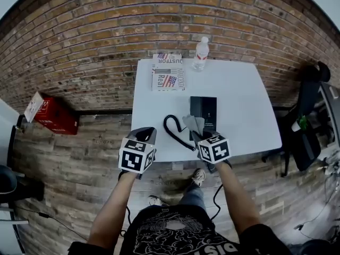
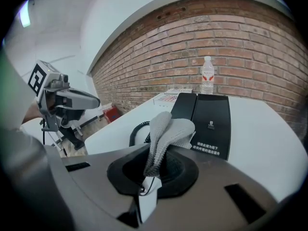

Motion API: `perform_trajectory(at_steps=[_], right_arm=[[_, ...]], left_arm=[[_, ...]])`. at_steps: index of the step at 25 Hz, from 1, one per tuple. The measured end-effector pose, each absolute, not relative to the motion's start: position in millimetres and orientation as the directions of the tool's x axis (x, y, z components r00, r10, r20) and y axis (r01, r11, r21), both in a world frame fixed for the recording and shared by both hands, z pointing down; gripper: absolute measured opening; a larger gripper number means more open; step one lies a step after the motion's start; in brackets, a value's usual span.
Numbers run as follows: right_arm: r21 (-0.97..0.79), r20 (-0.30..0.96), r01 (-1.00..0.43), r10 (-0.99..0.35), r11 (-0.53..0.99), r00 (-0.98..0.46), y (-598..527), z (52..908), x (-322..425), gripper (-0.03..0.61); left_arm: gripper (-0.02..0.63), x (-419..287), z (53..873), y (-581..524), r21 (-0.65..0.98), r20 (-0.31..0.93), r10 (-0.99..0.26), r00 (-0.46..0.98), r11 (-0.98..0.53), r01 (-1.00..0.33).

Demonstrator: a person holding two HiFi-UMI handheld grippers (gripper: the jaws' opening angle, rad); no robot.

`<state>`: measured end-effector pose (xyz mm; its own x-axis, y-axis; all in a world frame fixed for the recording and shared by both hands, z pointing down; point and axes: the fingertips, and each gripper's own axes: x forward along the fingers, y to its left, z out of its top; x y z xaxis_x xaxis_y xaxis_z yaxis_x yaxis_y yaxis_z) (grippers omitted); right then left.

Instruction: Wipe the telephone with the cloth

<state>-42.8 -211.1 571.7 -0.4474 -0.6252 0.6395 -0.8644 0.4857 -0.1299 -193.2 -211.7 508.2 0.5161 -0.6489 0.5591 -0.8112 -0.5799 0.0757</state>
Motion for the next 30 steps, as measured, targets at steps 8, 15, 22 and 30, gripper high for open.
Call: perform_trajectory(at_steps=[8, 15, 22, 30], right_arm=[[-0.151, 0.651, -0.876, -0.620, 0.458, -0.437, -183, 586, -47, 0.011], [-0.146, 0.654, -0.869, -0.613, 0.474, -0.444, -174, 582, -47, 0.011], [-0.093, 0.592, -0.865, -0.671, 0.494, -0.447, -199, 531, -31, 0.011], [-0.055, 0.491, -0.865, -0.741, 0.499, -0.459, -255, 465, -2, 0.011]], left_arm=[[0.006, -199, 515, -196, 0.078, 0.567, -0.634, 0.526, -0.595, -0.800], [0.006, -193, 516, -193, 0.086, 0.566, -0.626, 0.536, -0.602, -0.794], [0.006, -185, 507, -211, 0.099, 0.552, -0.638, 0.537, -0.589, -0.802], [0.006, -175, 508, -236, 0.110, 0.549, -0.659, 0.514, -0.553, -0.826]])
